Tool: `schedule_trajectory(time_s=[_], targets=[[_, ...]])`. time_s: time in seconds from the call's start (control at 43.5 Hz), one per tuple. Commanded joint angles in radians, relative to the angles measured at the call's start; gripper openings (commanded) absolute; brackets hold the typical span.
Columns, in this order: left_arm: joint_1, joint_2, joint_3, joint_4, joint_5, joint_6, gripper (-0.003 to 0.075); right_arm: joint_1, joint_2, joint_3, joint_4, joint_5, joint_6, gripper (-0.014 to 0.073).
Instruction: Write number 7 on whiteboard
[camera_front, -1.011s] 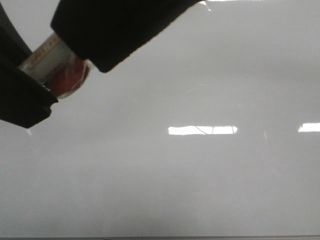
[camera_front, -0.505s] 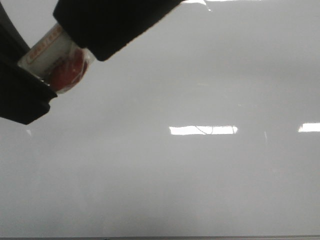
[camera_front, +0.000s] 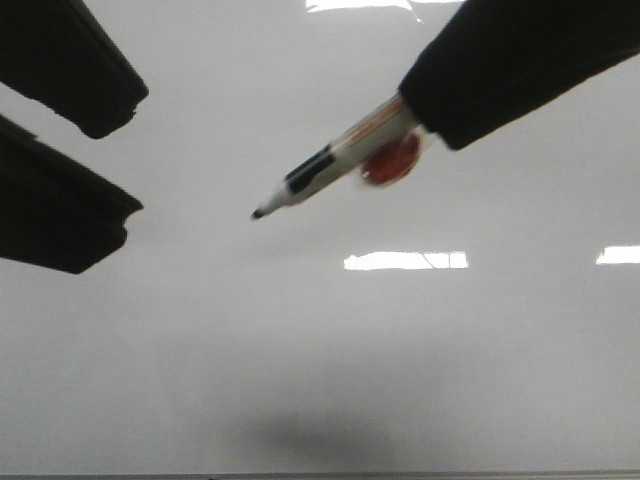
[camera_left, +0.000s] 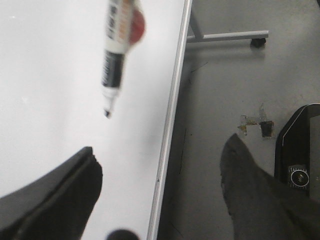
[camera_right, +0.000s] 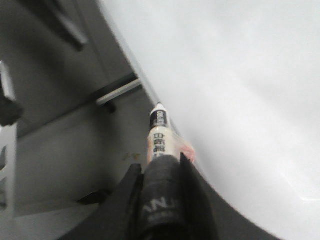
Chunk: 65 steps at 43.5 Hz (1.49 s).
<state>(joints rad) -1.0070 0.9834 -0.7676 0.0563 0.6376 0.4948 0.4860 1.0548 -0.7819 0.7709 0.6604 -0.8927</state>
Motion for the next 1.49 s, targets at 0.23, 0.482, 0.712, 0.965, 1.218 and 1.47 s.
schedule_trajectory(time_s=[0.23, 0.482, 0.712, 0.965, 1.218, 1.47], targets=[[-0.006, -0.013, -0.033, -0.008, -0.057, 0.001, 0.0071, -0.132, -0.053, -0.011, 0.034, -0.129, -0.003, -0.0060], [-0.006, -0.013, -0.033, -0.008, -0.057, 0.001, -0.0020, -0.129, -0.047, -0.013, 0.063, -0.213, -0.003, -0.0060], [-0.006, -0.011, -0.033, -0.008, -0.057, 0.001, -0.0020, -0.129, 0.111, -0.159, 0.117, -0.272, -0.003, -0.0060], [-0.006, -0.011, -0.033, -0.008, -0.057, 0.001, -0.0020, -0.129, 0.308, -0.346, 0.136, -0.264, -0.003, -0.0060], [-0.006, -0.011, -0.033, -0.008, -0.057, 0.001, -0.0020, -0.129, 0.391, -0.402, 0.136, -0.271, -0.003, -0.0060], [-0.006, -0.011, -0.033, -0.008, -0.057, 0.001, -0.0020, -0.173, 0.392, -0.400, 0.133, -0.278, -0.003, -0.0060]])
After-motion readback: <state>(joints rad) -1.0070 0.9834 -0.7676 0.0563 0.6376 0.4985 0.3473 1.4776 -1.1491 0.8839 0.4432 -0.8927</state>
